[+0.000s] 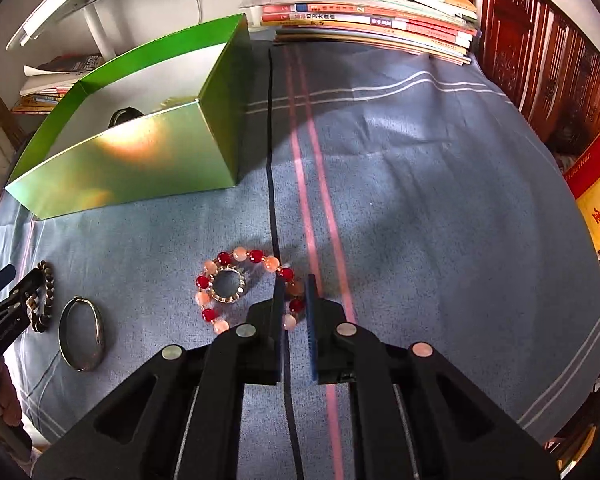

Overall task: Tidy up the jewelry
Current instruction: 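Move right tool to the red agate bracelet while left tool moves to the wooden bead bracelet, then close right tool on the red agate bracelet while left tool closes on the wooden bracelet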

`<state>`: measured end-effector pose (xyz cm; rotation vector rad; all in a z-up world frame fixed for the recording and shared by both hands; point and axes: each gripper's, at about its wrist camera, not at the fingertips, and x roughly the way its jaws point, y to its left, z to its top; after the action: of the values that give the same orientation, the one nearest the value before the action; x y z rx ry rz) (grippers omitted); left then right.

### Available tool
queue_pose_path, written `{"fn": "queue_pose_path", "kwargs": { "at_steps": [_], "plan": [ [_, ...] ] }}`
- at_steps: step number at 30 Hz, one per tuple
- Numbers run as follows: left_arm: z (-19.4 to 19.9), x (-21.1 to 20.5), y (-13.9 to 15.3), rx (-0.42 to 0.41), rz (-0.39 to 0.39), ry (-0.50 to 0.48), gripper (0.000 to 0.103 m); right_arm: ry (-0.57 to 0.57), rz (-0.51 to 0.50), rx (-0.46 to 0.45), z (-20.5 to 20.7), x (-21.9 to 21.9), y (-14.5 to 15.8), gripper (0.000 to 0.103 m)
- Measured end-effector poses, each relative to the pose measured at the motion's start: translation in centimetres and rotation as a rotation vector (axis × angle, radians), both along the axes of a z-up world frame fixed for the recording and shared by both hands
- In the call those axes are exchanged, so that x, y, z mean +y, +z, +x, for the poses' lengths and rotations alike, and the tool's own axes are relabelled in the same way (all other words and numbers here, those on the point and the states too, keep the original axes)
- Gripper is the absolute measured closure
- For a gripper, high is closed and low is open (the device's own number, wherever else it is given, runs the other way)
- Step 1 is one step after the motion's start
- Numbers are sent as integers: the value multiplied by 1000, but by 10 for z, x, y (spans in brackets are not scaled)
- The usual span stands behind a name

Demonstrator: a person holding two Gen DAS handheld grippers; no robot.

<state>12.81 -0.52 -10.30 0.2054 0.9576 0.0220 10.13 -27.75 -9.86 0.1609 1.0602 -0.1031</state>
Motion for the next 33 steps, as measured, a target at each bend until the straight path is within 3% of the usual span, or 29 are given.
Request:
{"fn": "queue_pose_path", "kwargs": {
  "at_steps": [2, 5, 9, 10, 11, 20, 23, 29, 33],
  "plan": [
    [0, 0, 0, -3, 5, 0, 34, 13, -10, -9, 0, 3, 0, 81],
    [1, 0, 0, -3, -2, 1, 34, 26, -43, -18, -1, 8, -1, 78],
    [-1, 1, -1, -5, -13, 5, 32, 43, -90, -32, 1, 13, 0, 79],
    [-2, 1, -1, -7, -13, 6, 32, 53, -99, -36, 1, 16, 0, 87],
    [-2, 2, -1, -8, -12, 7, 31, 68, -88, -37, 1, 18, 0, 95],
    [-1, 2, -1, -12, -3, 10, 29, 219, 81, -154, 4, 57, 42, 95],
    [-1, 3, -1, -13, -7, 8, 29, 250, 138, -142, 10, 71, 41, 95],
    [0, 6, -2, -13, -20, 5, 27, 163, 94, -27, 24, 70, 7, 94],
    [0, 6, -2, -15, -19, 7, 26, 163, 99, -28, 20, 63, 3, 94]
  ]
}}
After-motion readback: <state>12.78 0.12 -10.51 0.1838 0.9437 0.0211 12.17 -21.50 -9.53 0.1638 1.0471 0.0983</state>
